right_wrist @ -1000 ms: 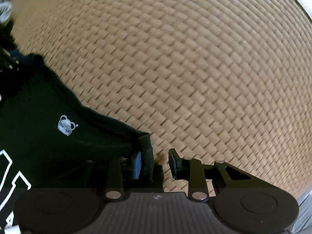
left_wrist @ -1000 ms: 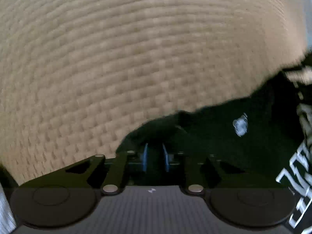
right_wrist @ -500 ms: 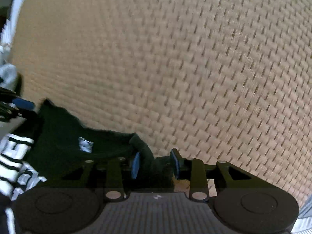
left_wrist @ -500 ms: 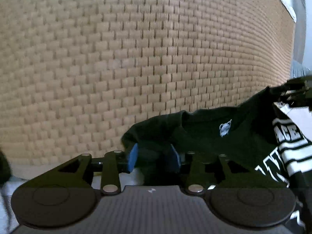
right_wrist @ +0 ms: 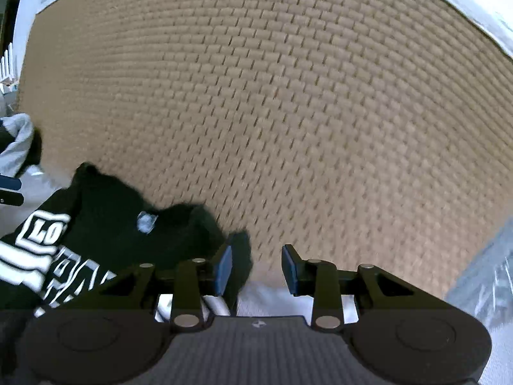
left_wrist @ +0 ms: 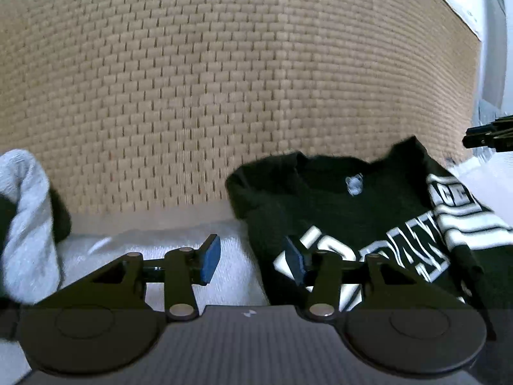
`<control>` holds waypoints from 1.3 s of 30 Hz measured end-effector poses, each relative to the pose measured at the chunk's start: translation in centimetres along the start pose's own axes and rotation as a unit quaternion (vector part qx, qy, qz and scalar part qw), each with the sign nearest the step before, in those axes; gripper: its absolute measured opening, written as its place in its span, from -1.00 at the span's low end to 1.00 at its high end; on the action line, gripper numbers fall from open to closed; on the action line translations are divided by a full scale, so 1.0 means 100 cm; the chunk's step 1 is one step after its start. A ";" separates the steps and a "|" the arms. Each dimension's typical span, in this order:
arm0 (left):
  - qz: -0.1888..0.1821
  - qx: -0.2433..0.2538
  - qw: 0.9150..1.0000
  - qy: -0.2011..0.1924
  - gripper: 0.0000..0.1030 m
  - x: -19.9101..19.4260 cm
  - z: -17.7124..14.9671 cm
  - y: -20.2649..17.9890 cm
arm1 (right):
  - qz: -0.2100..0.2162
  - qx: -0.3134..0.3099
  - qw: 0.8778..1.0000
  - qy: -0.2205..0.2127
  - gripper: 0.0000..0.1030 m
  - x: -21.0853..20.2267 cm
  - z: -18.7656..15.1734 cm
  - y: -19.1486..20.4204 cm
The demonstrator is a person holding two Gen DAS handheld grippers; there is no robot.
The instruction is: Fold clothes
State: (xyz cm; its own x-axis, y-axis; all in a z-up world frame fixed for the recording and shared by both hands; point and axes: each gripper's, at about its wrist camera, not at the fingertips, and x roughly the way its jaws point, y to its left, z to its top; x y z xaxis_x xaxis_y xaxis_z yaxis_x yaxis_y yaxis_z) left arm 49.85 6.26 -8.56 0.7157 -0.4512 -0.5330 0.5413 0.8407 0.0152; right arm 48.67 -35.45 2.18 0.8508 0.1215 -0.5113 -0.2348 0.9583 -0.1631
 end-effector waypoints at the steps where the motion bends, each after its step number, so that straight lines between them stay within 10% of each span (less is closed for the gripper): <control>1: -0.003 -0.001 1.000 -0.002 -0.04 -0.007 -0.004 -0.005 | 0.004 0.005 1.000 0.001 -0.26 -0.007 -0.007 0.002; 11: 0.011 -0.059 0.998 0.021 -0.04 -0.050 -0.042 -0.048 | -0.002 0.052 0.999 0.014 -0.26 -0.075 -0.074 0.043; 20: 0.090 -0.145 0.984 0.043 0.14 -0.091 -0.085 -0.087 | -0.013 0.099 0.995 0.021 -0.26 -0.136 -0.126 0.092; 25: 0.140 -0.115 0.982 0.043 0.36 -0.105 -0.118 -0.118 | -0.016 0.114 0.993 0.031 -0.26 -0.165 -0.152 0.120; 39: 0.096 -0.117 0.984 0.095 0.40 -0.149 -0.135 -0.162 | -0.009 0.137 0.989 0.052 -0.26 -0.224 -0.189 0.164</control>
State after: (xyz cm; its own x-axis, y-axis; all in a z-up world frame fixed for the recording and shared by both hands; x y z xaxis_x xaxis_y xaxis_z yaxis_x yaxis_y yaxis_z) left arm 24.51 3.39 -12.27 0.6877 -0.2321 -0.6879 0.2716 0.9610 -0.0527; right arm 16.83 -27.31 -4.99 0.7978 0.0892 -0.5962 -0.0709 0.9960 0.0542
